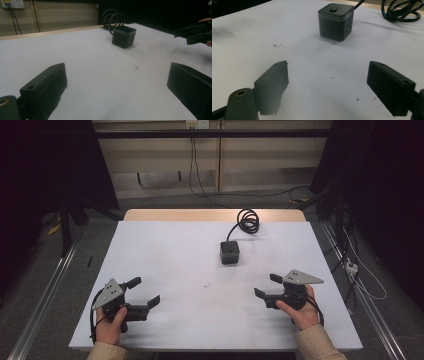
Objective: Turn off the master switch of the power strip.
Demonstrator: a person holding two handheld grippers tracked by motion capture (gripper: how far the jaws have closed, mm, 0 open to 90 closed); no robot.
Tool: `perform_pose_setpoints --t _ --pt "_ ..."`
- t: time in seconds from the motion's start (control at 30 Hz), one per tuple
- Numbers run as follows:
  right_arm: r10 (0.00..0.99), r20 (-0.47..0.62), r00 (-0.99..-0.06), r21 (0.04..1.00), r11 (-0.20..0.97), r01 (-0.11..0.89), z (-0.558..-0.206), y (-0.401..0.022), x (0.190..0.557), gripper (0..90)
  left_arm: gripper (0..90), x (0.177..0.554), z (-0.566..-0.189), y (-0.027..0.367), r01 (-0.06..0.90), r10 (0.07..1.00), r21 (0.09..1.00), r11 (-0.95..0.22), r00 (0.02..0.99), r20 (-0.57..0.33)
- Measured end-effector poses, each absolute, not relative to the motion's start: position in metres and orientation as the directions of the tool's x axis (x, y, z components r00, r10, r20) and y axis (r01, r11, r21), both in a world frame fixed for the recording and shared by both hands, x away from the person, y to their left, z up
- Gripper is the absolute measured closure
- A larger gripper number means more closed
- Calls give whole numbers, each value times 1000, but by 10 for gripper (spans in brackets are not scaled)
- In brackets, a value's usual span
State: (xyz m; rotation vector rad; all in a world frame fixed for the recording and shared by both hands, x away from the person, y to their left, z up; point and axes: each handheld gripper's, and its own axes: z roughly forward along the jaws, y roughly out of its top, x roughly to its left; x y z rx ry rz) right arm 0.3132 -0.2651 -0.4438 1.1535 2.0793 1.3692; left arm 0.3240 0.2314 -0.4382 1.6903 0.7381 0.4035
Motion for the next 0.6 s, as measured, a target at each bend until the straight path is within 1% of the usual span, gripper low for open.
perform_pose_setpoints --t 0.37,0.6 --pt "812 98 -575 888 189 418 -449 -277 295 170 25 324 -439 231 259 664 959 -115 739 -120" --pt "816 91 -571 888 193 417 -451 -281 284 149 25 326 -440 231 270 666 954 -127 736 -120"
